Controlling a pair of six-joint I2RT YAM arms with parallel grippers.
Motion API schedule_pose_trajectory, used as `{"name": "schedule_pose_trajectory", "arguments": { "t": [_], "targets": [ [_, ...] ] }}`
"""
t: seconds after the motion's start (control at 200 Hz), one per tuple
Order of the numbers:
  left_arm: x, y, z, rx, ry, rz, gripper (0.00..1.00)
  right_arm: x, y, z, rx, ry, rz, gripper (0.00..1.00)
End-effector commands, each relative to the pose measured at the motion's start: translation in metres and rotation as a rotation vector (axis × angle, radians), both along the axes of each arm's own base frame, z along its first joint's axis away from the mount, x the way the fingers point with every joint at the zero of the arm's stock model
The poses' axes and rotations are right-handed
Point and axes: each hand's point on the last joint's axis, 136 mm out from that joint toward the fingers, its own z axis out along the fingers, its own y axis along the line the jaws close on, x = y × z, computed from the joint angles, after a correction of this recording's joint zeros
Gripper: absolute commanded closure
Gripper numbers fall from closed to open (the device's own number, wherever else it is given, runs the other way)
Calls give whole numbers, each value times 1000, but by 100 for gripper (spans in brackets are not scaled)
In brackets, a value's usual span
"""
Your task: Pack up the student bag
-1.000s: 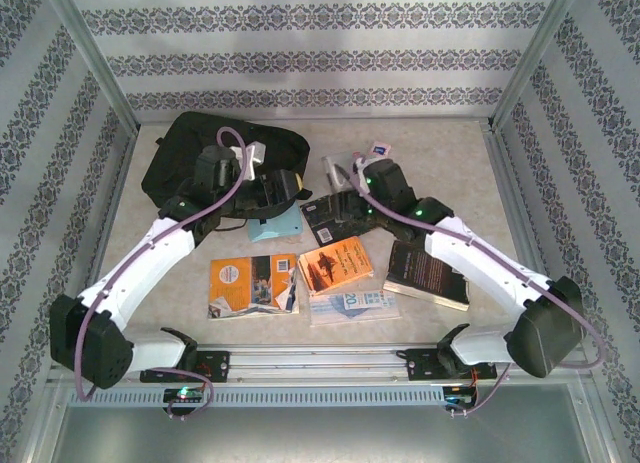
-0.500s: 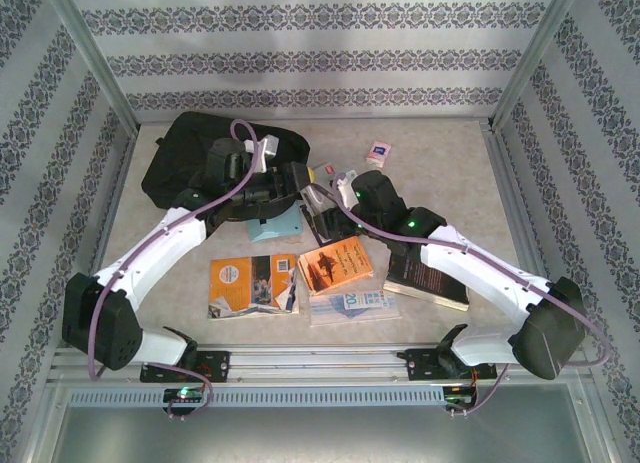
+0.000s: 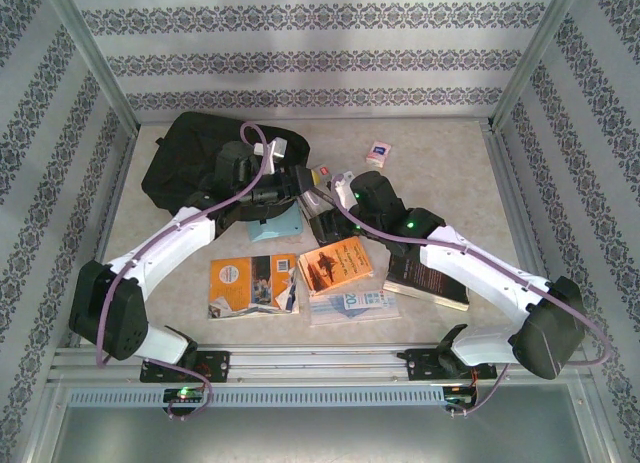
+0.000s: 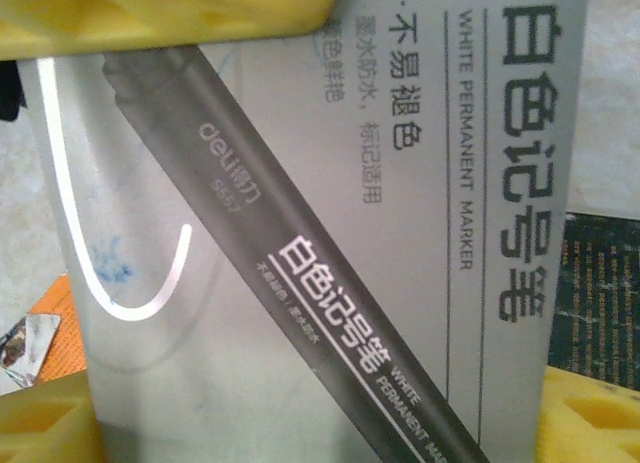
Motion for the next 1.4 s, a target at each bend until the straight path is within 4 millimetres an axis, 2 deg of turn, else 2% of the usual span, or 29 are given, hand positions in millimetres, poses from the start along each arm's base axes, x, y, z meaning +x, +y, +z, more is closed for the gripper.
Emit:
{"name": "schedule_pose_trajectory", "arguments": {
  "t": [0.0, 0.145, 0.365, 0.455, 0.58, 0.675, 0.814, 0.949, 1.214, 1.399],
  "targets": [
    [-3, -7, 11, -64, -34, -23, 57, 4, 2, 8, 16, -29, -28, 15],
    [1, 1, 14, -96, -26, 12, 57, 8, -9, 10, 8, -36, -99, 2],
    [14, 31, 20, -188, -15, 136, 57, -3, -19, 26, 126, -25, -149, 2],
    [18, 43, 26, -257, -5, 180, 57, -4, -30, 35, 253, 21, -202, 2],
    [20, 51, 38, -359, 10, 213, 57, 5, -50, 42, 480, 142, -309, 2],
    [19, 54, 47, -415, 12, 222, 57, 13, -53, 44, 679, 272, -348, 2],
    [16, 59, 61, -474, 3, 233, 58, 20, -42, 44, 898, 438, -338, 2],
    [15, 61, 67, -522, 10, 236, 59, 26, -23, 47, 1015, 519, -284, 2],
    [14, 62, 60, -551, 42, 242, 60, 30, 7, 80, 1161, 476, -159, 8],
    [15, 62, 51, -553, 63, 250, 60, 26, 11, 93, 1207, 430, -122, 18]
  ]
}}
